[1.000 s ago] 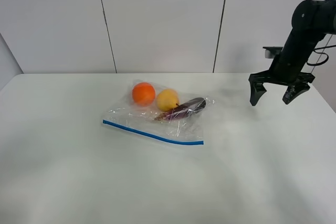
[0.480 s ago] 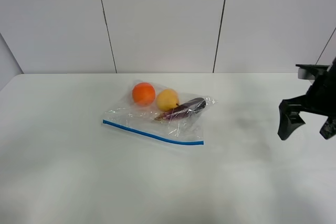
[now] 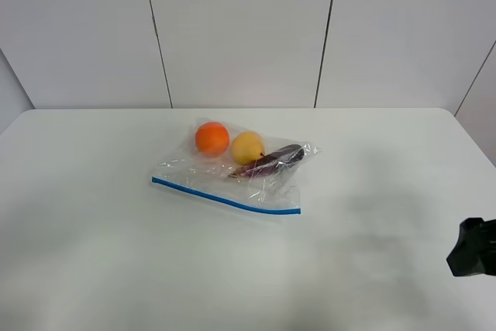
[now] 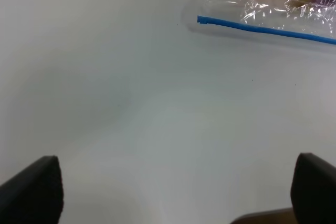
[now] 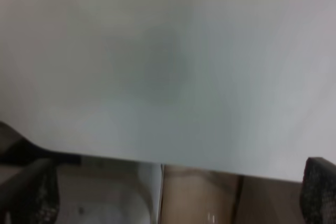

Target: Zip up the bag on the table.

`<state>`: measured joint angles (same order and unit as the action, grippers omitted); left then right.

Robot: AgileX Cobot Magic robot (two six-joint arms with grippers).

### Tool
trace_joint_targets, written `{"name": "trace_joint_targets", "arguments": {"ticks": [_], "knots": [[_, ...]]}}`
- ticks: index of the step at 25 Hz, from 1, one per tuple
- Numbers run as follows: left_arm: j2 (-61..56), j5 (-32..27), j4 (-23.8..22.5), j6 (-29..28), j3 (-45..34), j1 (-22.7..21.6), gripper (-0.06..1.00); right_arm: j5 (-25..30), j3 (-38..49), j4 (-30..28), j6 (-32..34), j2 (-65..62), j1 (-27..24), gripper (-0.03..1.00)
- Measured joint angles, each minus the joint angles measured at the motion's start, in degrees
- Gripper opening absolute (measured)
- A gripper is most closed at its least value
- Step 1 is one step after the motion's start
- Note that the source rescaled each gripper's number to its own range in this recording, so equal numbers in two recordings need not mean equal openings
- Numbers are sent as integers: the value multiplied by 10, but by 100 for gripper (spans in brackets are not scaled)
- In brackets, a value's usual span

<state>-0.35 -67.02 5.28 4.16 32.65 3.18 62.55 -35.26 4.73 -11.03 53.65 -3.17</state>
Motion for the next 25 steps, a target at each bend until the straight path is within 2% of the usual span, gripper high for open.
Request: {"name": "trace_joint_targets", "arguments": {"ticks": [4, 9, 22, 25], "knots": [[0, 0, 0, 0, 0, 0, 100, -16, 40, 2, 0, -119, 0, 99], [0, -1, 0, 0, 0, 0, 100, -25, 42, 4, 0, -251, 0, 99], [0, -1, 0, 0, 0, 0, 100, -45, 47, 34, 1, -526, 6, 99], [0, -1, 0, 0, 0, 0, 100, -45, 47, 38, 1, -539, 9, 99]]}}
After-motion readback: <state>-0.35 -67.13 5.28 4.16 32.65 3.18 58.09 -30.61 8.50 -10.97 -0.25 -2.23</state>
